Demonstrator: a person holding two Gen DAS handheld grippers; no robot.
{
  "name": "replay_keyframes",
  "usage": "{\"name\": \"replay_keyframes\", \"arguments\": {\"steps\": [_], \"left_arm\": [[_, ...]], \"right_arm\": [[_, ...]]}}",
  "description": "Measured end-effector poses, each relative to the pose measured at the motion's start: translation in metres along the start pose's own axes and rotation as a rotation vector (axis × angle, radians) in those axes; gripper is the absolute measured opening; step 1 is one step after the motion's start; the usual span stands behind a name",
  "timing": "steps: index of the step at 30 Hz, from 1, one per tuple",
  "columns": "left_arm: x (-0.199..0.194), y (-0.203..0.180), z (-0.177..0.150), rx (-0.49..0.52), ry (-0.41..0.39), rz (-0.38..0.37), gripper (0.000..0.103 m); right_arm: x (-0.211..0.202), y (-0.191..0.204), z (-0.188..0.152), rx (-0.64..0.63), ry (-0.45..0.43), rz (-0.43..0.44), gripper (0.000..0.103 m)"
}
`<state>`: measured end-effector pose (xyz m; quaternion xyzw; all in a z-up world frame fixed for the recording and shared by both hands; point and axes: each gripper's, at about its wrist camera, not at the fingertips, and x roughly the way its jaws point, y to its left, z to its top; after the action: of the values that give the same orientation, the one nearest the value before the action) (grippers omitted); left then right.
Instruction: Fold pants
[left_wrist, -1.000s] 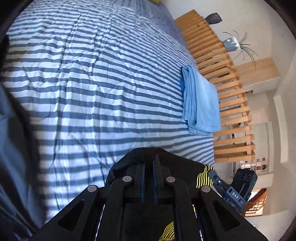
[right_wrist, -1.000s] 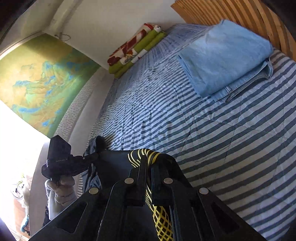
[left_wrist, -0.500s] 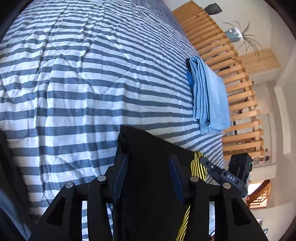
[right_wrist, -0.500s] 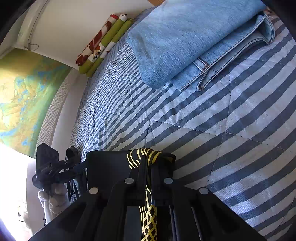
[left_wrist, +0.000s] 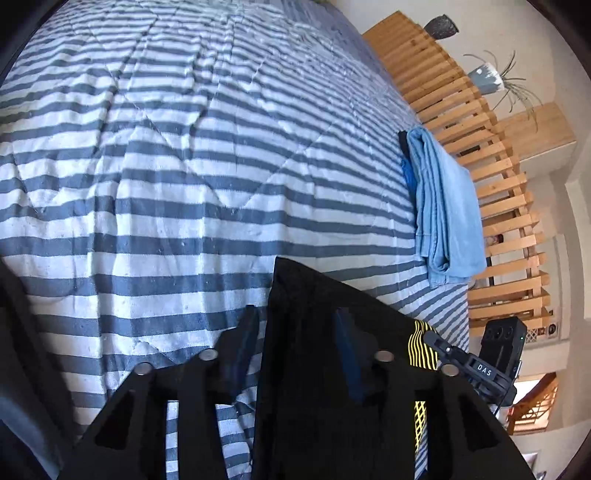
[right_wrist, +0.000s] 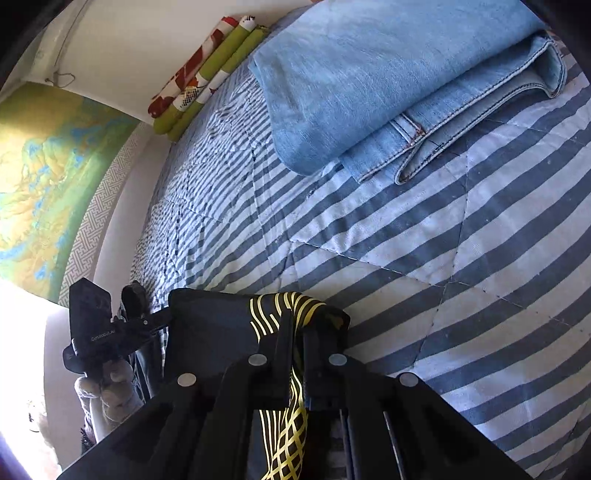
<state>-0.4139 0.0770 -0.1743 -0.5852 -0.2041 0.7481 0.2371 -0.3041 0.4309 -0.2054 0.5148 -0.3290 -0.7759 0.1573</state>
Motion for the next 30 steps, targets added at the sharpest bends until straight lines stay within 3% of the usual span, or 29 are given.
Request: {"name": "replay_keyframes", "arguments": {"steps": [4, 7, 10, 15, 19, 23, 24, 28, 30], "left_arm": [[-0.015, -0.01, -0.007, 0.076, -0.043, 0.032, 0.054], [-0.009, -0.016, -0.013, 0.129, -0.021, 0.047, 0.067], [0.008, -0.015, -0.018, 0.144, 0.022, 0.072, 0.067], [0.021, -0.012, -0.023, 0.15, 0.016, 0.067, 0.068], [0.026, -0.016, -0.019, 0.128, -0.014, 0.074, 0.066], [0.032, -0.02, -0.021, 0.152, -0.012, 0.084, 0.031], [0.032, -0.019, -0.02, 0.141, -0.014, 0.079, 0.029], [0.028, -0.016, -0.022, 0.115, -0.03, 0.062, 0.013], [0.019, -0.017, -0.024, 0.107, -0.045, 0.048, 0.012]], "right_arm": [[-0.021, -0.008, -0.003, 0.014, -0.002, 0.055, 0.014], [-0.043, -0.011, -0.009, -0.012, -0.044, 0.035, 0.028], [-0.043, -0.008, -0.016, -0.063, -0.023, 0.013, 0.038], [-0.018, -0.003, -0.025, -0.123, 0.025, -0.021, 0.041], [-0.011, 0.001, -0.025, -0.152, -0.006, -0.015, 0.041], [-0.004, 0.006, -0.023, -0.168, -0.026, 0.007, 0.041], [-0.002, 0.008, -0.022, -0.176, -0.022, 0.014, 0.04], [0.012, 0.012, -0.023, -0.175, 0.01, 0.028, 0.009], [0.012, 0.016, -0.025, -0.178, -0.007, 0.022, 0.007]]}}
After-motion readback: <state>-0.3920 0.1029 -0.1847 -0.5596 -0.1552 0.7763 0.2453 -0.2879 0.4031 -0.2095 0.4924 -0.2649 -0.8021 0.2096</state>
